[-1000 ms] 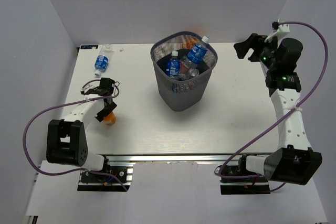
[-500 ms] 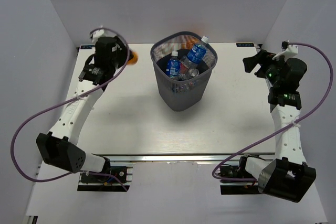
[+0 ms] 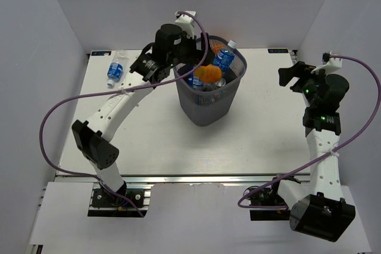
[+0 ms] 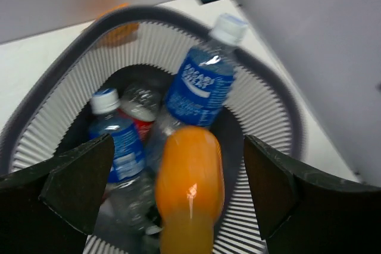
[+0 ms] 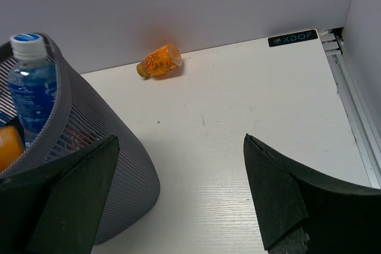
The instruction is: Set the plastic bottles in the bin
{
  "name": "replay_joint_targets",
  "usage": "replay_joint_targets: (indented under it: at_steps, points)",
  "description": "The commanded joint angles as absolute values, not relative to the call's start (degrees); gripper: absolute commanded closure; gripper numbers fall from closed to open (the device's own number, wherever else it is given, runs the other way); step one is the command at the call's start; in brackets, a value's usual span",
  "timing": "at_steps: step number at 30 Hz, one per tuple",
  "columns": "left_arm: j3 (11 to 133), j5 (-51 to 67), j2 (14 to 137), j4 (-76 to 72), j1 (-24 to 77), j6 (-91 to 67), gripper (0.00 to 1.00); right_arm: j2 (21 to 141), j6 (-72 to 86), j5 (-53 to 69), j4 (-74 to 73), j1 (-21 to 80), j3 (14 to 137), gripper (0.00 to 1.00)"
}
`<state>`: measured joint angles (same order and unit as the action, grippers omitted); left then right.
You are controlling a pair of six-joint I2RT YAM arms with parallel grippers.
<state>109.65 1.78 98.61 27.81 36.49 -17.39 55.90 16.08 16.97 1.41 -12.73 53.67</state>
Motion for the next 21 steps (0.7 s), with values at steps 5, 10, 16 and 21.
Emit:
replay_joint_targets:
  at_steps: [5, 10, 16, 21]
  points:
    - [119.97, -17.21, 99.32, 32.61, 33.67, -11.34, 0.02, 56.42, 15.47, 16.35, 3.78, -12.92, 54.14, 0.11]
    - [120.07, -11.26, 102.04, 30.86, 17.62, -14.94, 0.02, 57.66, 16.08, 13.71, 2.37, -13.01, 54.84, 0.11]
    - [112.58, -4.74, 105.89, 22.84, 6.96, 2.34, 0.02, 59.76, 16.96, 13.89, 2.20, -13.01, 55.63, 0.11]
    - [113.55, -0.11, 112.22, 22.41, 0.10, 5.19, 0.02, 61.96, 17.05, 14.24, 1.58, -12.92, 56.69, 0.11]
